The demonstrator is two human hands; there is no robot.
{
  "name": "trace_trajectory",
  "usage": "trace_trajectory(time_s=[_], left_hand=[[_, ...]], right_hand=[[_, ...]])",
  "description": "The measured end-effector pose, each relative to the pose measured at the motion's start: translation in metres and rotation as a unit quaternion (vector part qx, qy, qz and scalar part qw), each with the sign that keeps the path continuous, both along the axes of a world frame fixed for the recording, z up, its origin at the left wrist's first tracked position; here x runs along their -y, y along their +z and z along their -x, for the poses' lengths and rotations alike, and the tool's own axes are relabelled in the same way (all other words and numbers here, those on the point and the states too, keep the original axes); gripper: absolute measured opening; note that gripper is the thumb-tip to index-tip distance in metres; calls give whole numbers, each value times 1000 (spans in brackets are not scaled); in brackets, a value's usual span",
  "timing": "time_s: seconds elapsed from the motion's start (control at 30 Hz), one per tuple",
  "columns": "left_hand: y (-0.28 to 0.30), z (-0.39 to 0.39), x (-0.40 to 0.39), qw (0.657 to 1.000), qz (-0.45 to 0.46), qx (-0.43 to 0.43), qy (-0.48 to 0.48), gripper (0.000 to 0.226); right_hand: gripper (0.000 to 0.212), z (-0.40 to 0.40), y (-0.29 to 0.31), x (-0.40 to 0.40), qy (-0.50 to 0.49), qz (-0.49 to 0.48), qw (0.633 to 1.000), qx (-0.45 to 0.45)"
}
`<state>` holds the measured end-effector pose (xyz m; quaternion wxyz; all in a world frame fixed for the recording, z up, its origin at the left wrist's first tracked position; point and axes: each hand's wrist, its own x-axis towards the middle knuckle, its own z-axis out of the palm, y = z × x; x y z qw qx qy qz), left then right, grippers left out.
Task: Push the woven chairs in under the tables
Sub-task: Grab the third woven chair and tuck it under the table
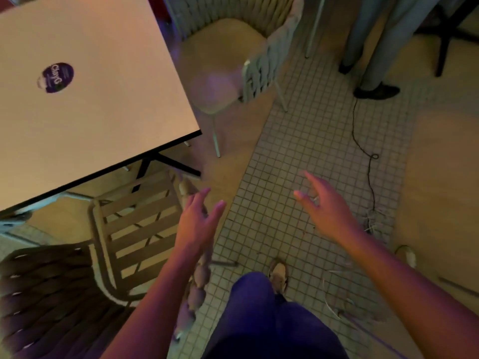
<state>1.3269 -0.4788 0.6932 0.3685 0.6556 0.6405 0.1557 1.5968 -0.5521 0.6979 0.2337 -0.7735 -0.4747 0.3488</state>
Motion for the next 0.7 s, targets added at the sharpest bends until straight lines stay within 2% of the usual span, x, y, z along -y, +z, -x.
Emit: trace_trajectory(time_s=[0.17,0.3,0.5,0.7], left_hand=[[-5,-50,-44,1000,9,-13,7,61],[-8,-80,-90,998,12,24,53,60],[0,-138,-208,996,-6,40,80,53],[16,-185,-324,980,51,93,168,44]], right_hand=[[66,-50,-6,-50,2,0,1000,-16],[65,-92,-10,-116,39,5,999,-12],[62,-166,4,-250,78,-8,997,5],[55,-219,20,-363,77,-9,997,17]])
